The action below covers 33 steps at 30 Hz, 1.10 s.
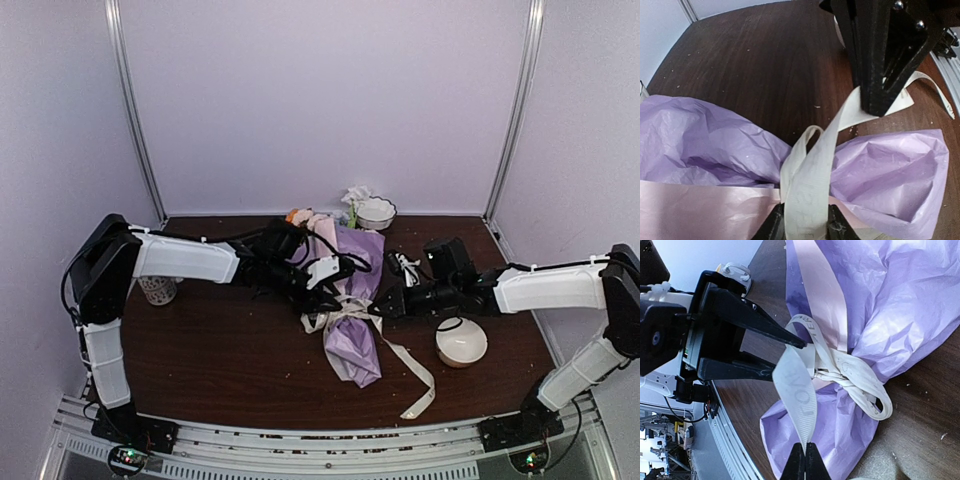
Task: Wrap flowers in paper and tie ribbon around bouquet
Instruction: Cross the half-tied ribbon over the folded bouquet.
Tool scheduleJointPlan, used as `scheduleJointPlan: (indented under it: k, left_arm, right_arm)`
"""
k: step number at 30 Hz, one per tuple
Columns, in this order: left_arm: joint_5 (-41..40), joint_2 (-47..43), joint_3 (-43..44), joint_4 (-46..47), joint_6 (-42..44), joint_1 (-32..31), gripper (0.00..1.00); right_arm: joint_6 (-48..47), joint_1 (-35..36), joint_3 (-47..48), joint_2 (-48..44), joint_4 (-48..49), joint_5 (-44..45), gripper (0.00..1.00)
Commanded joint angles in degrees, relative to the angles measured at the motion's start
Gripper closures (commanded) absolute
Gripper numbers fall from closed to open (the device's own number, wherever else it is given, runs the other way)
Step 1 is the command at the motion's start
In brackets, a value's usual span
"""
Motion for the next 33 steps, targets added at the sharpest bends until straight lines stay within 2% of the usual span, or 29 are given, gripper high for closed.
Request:
scheduleJointPlan:
  k: [1, 2, 5, 8, 12, 14, 16, 18, 20, 23, 29, 31, 33]
  left_arm:
    - [-5.1, 0.5, 0.5, 6.1, -4.1, 0.1, 0.76]
    - [-4.5, 0.4, 0.2, 6.8, -4.6, 0.1, 0.81]
    - [-3.5, 0.9, 0.5, 7.0, -5.7, 0.1, 0.87]
    - [-3.3, 1.3, 0.3, 7.5, -7.1, 0.0, 1.0]
    - [2.1, 0.2, -1.1, 11.5, -10.1, 0.0, 1.0]
    - [4.0, -0.2, -2.3, 14.9, -11.9, 0.2, 1.0]
    - [4.8, -0.4, -2.7, 16.0, -12.4, 0.5, 1.0]
    - [4.4, -0.6, -3.2, 15.9, -12.3, 0.7, 1.0]
    - [4.3, -0.8, -3.9, 15.8, -11.2, 1.0, 1.0]
    - [4.3, -1.1, -4.4, 15.2, -9.4, 1.1, 1.0]
    - [3.8, -1.2, -4.6, 15.3, -8.7, 1.3, 1.0]
    - [3.9, -1.2, -4.9, 15.7, -8.7, 1.3, 1.0]
    - [4.0, -1.2, -4.9, 16.0, -8.9, 1.3, 1.0]
  right_arm:
    - [2.1, 1.3, -0.8, 0.6, 5.1, -0.9, 1.0]
    - [2.3, 1.5, -0.8, 0.8, 5.4, -1.0, 1.0]
    - [2.9, 2.5, -0.5, 1.6, 7.2, -1.8, 1.0]
    - [3.0, 3.7, 0.8, 2.7, 8.4, -2.2, 1.0]
    - [3.6, 5.0, 3.5, 5.9, 9.6, -2.8, 1.0]
    - [2.5, 5.7, 5.5, 7.7, 7.6, -3.2, 0.96]
    - [1.5, 5.8, 5.8, 7.6, 6.5, -3.0, 0.86]
    - [-0.7, 5.7, 5.5, 5.7, 4.6, -1.6, 0.72]
    - [-4.6, 5.4, 5.8, 3.0, -0.5, 0.4, 0.6]
    - [-11.0, 4.9, 8.0, 1.0, -7.9, 0.8, 0.5]
    - [-20.6, 1.4, 15.1, 0.8, -18.6, 2.6, 0.43]
    - [-19.7, 0.0, 17.1, 2.5, -18.1, 1.9, 0.44]
    - [-18.6, -0.2, 18.6, 5.0, -17.2, 1.9, 0.49]
